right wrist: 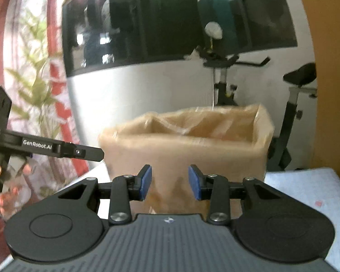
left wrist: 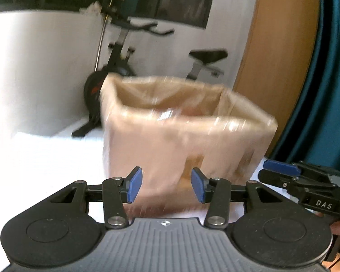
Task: Organize snacks
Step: 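Lower left tool onto the blue-and-white printed packet and close it, then carry the blue-and-white packet over the lined box and open left tool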
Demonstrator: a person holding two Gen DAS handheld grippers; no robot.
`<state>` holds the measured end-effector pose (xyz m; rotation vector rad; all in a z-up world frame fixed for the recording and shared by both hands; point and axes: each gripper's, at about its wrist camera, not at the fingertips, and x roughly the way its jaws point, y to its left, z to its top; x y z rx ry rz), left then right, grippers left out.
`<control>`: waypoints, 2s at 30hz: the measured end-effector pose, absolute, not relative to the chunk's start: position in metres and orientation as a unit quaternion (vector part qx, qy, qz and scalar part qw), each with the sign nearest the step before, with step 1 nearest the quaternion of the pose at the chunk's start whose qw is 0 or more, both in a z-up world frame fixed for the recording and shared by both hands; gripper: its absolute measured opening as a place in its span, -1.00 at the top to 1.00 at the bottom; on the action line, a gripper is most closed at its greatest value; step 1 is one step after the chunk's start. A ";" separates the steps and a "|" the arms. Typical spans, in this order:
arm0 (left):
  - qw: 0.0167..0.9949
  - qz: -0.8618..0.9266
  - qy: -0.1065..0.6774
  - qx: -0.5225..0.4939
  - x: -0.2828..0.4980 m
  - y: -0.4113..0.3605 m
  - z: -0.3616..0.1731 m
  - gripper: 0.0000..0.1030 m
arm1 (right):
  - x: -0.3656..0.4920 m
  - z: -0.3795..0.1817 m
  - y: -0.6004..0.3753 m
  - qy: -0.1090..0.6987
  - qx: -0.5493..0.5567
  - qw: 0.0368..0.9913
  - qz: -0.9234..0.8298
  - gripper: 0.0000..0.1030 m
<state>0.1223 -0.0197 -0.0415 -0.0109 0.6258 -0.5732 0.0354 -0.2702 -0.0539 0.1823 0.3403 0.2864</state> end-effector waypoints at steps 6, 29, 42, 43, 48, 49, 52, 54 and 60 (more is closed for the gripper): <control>0.893 -0.266 0.363 -0.024 0.129 -0.009 -0.087 0.04 | 0.035 -0.095 -0.253 0.228 0.067 0.958 0.163 0.24; 0.832 -0.286 0.464 -0.105 0.172 -0.054 -0.200 -0.14 | 0.096 -0.179 -0.199 0.368 -0.032 0.901 0.227 -0.19; 0.845 -0.289 0.444 -0.077 0.142 -0.071 -0.191 0.05 | 0.082 -0.175 -0.203 0.357 -0.012 0.909 0.217 0.46; 0.847 -0.284 0.441 -0.081 0.137 -0.071 -0.188 0.07 | 0.077 -0.173 -0.203 0.352 -0.012 0.911 0.215 0.46; 0.861 -0.274 0.419 -0.096 0.113 -0.065 -0.170 0.07 | 0.056 -0.156 -0.201 0.317 -0.017 0.923 0.216 0.47; 0.863 -0.271 0.414 -0.105 0.109 -0.063 -0.167 0.07 | 0.051 -0.153 -0.201 0.308 -0.020 0.926 0.218 0.47; 0.869 -0.268 0.400 -0.116 0.099 -0.057 -0.155 0.07 | 0.040 -0.141 -0.199 0.286 -0.035 0.931 0.224 0.47; 0.874 -0.268 0.391 -0.108 0.096 -0.056 -0.143 0.07 | 0.035 -0.132 -0.198 0.271 -0.043 0.935 0.226 0.47; 0.890 -0.277 0.350 -0.097 0.096 -0.058 -0.098 0.07 | 0.027 -0.099 -0.200 0.222 -0.055 0.947 0.224 0.47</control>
